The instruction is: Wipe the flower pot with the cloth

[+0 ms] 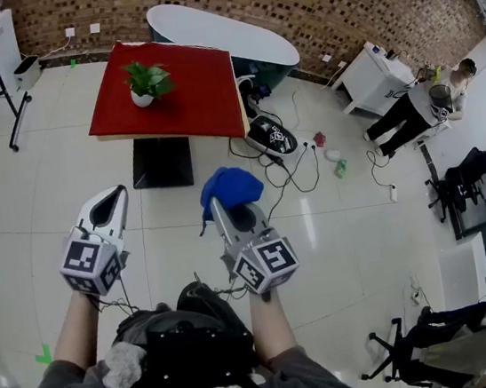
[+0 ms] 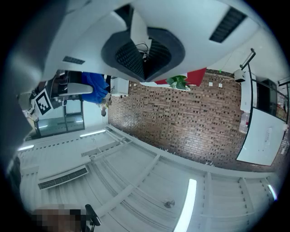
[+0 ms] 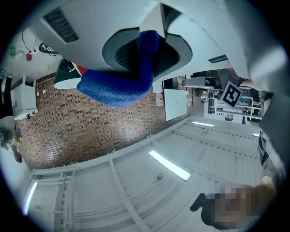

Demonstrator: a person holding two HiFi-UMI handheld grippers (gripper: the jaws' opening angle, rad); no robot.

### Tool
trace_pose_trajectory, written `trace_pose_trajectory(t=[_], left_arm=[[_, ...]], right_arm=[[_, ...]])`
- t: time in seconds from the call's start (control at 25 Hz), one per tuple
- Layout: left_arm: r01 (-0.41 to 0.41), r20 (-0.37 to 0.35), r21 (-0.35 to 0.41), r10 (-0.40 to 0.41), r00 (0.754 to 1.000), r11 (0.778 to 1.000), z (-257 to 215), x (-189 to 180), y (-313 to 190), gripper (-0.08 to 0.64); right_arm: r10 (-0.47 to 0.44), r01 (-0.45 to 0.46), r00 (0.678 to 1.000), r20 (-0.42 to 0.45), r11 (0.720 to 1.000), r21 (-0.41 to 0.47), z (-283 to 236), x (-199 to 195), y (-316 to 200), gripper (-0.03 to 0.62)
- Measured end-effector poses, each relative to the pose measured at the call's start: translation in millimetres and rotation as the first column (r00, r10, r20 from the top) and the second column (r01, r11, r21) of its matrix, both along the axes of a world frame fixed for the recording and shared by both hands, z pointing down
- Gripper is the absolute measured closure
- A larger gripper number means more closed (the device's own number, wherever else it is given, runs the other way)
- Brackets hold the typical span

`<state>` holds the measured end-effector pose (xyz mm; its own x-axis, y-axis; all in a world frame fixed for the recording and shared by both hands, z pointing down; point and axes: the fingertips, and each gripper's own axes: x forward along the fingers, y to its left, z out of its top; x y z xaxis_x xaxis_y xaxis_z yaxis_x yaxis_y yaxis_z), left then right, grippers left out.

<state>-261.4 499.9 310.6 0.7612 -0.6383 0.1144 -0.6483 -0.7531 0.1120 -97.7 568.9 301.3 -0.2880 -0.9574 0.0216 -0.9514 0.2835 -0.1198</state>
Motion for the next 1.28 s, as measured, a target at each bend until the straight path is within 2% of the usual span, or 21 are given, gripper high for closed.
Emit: trace_pose_trajectory(t=[0.24,0.52,0.76,0.92,1.28], left_arm=[[0.017,0.000,-0.030,-0.017,1.000,0.999,13.2,-3.4,-21.6,0.542],[0.083,0.040,-0.023,-0.082,0.996,0.996,48.4,17.4,-90.8,0.541],[0.096,0.053,0.005,-0.096,0.994,0.995,65.1,67.3,-155.8,0.541],[0.187,0.093,0.084,-0.195,0.976,0.979,72.4,91.6,-210.0,0.541],[0.228,0.089,0.053,-0.232,0.969,0.972,76.5,189.1,-334.4,0.540]], right_arm=[[0.017,-0.017,1.000,0.016,1.000,0.002,1.2,5.5,-24.8,0.514],[-0.033,0.033,0.999,0.034,0.999,0.009,28.1,34.9,-107.6,0.514],[-0.068,0.066,0.995,0.073,0.998,0.022,44.6,80.3,-190.0,0.514],[-0.091,0.089,0.993,0.074,0.996,0.026,48.0,114.5,-239.3,0.514],[-0.108,0.107,0.992,0.061,0.994,0.019,35.0,226.7,-358.9,0.514]])
